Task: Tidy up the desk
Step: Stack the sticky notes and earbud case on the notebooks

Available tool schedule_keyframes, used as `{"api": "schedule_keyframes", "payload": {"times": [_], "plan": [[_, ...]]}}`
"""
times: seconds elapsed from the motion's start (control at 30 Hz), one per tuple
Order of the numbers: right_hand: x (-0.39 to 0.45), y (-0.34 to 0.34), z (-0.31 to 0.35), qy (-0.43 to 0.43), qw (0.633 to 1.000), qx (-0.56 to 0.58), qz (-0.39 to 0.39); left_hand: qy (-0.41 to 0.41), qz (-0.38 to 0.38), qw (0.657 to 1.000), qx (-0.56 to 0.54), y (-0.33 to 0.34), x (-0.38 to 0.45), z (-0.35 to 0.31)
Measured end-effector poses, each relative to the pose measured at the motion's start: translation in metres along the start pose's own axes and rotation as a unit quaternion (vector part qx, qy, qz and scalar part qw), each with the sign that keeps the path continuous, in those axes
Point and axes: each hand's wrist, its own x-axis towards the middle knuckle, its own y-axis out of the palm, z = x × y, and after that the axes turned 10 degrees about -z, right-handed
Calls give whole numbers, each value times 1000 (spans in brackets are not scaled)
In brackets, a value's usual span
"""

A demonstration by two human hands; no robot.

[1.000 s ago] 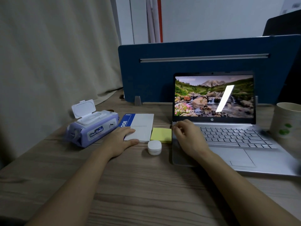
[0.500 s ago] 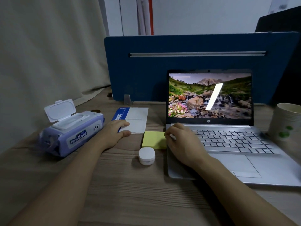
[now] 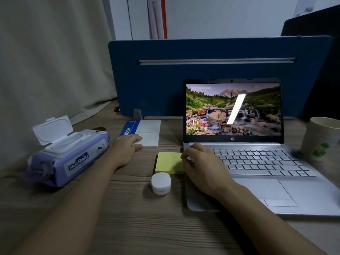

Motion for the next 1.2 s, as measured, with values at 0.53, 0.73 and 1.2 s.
{"api": "schedule_keyframes", "payload": {"times": [0.53, 0.73, 1.2], "plan": [[-3, -16, 0, 16, 1000, -1, 11, 48, -6, 998, -36, -32, -62, -32], [-6, -25, 0, 33, 999, 8, 4, 60, 42, 992, -104, -31, -90, -58], [-5, -23, -2, 49, 997, 4, 52, 26, 130, 983, -127, -33, -89, -65]]}}
